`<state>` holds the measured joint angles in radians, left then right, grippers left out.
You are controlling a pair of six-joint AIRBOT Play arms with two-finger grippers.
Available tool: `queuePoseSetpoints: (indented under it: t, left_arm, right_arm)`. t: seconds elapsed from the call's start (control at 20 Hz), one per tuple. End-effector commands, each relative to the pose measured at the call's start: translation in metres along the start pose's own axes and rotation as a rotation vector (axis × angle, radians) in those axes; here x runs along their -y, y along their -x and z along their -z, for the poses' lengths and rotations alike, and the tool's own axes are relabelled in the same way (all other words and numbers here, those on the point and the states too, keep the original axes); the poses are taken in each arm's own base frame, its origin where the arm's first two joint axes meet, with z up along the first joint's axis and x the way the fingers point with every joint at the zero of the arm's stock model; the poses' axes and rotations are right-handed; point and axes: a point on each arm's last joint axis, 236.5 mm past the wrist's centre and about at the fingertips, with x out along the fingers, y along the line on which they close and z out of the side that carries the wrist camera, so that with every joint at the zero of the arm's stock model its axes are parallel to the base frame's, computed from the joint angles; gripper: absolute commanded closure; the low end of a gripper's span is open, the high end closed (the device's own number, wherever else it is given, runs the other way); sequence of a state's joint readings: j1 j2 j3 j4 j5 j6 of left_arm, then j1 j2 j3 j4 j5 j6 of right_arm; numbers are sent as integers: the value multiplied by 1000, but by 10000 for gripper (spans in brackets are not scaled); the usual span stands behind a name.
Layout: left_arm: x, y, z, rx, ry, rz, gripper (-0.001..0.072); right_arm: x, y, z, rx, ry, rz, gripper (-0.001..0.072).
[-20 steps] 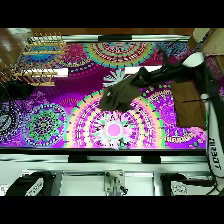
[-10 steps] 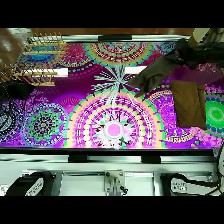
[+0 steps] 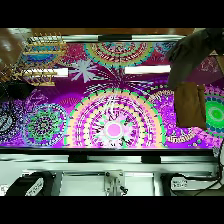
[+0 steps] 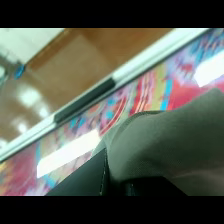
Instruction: Fold the shirts.
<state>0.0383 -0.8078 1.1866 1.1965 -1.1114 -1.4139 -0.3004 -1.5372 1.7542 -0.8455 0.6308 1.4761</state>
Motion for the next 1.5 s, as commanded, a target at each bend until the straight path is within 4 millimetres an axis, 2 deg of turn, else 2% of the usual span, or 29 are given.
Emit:
queuePoseSetpoints:
  t: [0.0, 0.15, 0.25, 0.45, 0.6, 0.65, 0.75, 0.9, 0.95, 1.0, 1.2, 1.3, 1.4, 1.45]
  left_arm:
    - [0, 0, 1, -2, 22, 0, 675]
    - [0, 0, 0, -1, 43, 0, 675]
    - [0, 0, 0, -1, 43, 0, 675]
    - [0, -1, 1, -3, 43, 0, 675]
    - [-2, -4, 2, -14, 47, -1, 675]
    - [-2, -6, 3, -16, 48, -1, 675]
    - [-3, -9, 6, -28, 53, -1, 675]
    - [-6, -16, 17, -56, 75, -3, 675]
    - [-6, -18, 21, -66, 81, -2, 675]
    - [-7, -20, 24, -74, 84, -3, 675]
    - [-8, -22, 28, -82, 86, -3, 675]
    - [-8, -22, 28, -82, 85, -4, 675]
    - [-8, -22, 28, -83, 86, -3, 675]
    - [-8, -22, 28, -82, 85, -4, 675]
  right_arm:
    - [39, -14, -32, 156, 97, 87, 635]
    - [61, -31, -33, 212, 43, 107, 635]
    - [62, -32, -54, 335, -5, 100, 636]
    - [55, -11, -102, 516, 114, 141, 636]
    - [72, -1, -116, 549, 143, 180, 635]
    - [80, -3, -113, 536, 140, 188, 635]
    - [91, -21, -93, 466, 137, 190, 635]
    - [102, -59, -30, 236, 160, 160, 635]
    - [103, -66, -7, 147, 181, 147, 635]
    - [102, -68, 6, 89, 196, 138, 635]
    - [80, -53, 6, 39, 245, 107, 635]
    - [72, -39, 18, -54, 330, 111, 635]
    - [81, -18, 26, -148, 417, 190, 635]
    - [89, -8, 21, -160, 453, 246, 635]
